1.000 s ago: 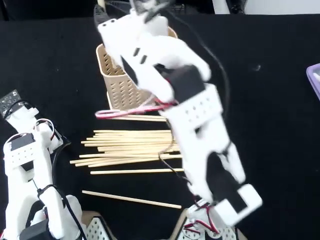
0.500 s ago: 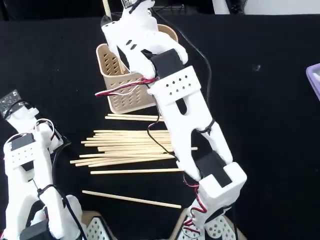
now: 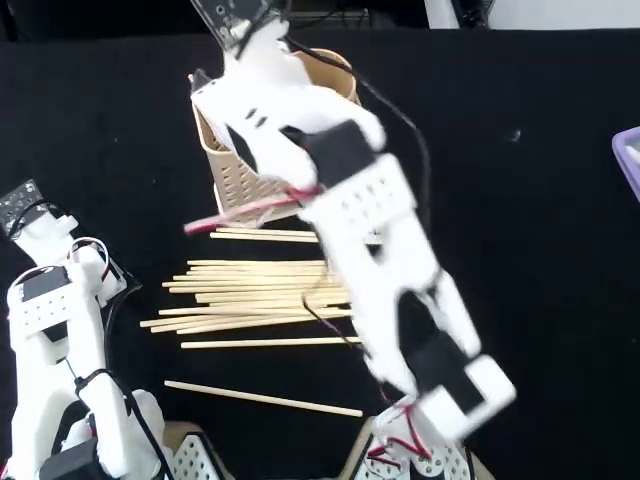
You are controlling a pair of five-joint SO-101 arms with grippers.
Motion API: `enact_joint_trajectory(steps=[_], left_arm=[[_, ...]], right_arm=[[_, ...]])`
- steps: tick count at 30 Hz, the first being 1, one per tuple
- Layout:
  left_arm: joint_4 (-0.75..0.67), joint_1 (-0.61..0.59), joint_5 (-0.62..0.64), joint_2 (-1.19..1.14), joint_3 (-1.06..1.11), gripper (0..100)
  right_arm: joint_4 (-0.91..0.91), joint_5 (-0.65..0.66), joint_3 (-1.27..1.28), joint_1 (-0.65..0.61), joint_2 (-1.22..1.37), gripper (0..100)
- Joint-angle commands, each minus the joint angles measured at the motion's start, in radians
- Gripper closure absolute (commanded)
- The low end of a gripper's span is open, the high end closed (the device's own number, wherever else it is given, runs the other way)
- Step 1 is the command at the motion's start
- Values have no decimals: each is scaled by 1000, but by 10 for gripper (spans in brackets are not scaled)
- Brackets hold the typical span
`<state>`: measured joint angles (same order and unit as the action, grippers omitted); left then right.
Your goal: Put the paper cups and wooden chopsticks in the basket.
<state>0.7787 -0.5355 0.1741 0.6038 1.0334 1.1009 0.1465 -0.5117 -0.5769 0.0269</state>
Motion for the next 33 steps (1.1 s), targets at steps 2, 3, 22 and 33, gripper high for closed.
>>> enact_joint_trajectory(steps=[2,3,22,33], left_arm=[[-6,-7,9,31,-7,866],[-6,-7,9,31,-7,866],[-6,-8,6,31,-5,866],[-6,-8,6,31,-7,866]], right_arm=[[382,175,-5,-80,-206,843],[450,199,33,-97,-214,843],[135,463,1248,-184,-387,755],[-89,700,1422,147,-358,754]])
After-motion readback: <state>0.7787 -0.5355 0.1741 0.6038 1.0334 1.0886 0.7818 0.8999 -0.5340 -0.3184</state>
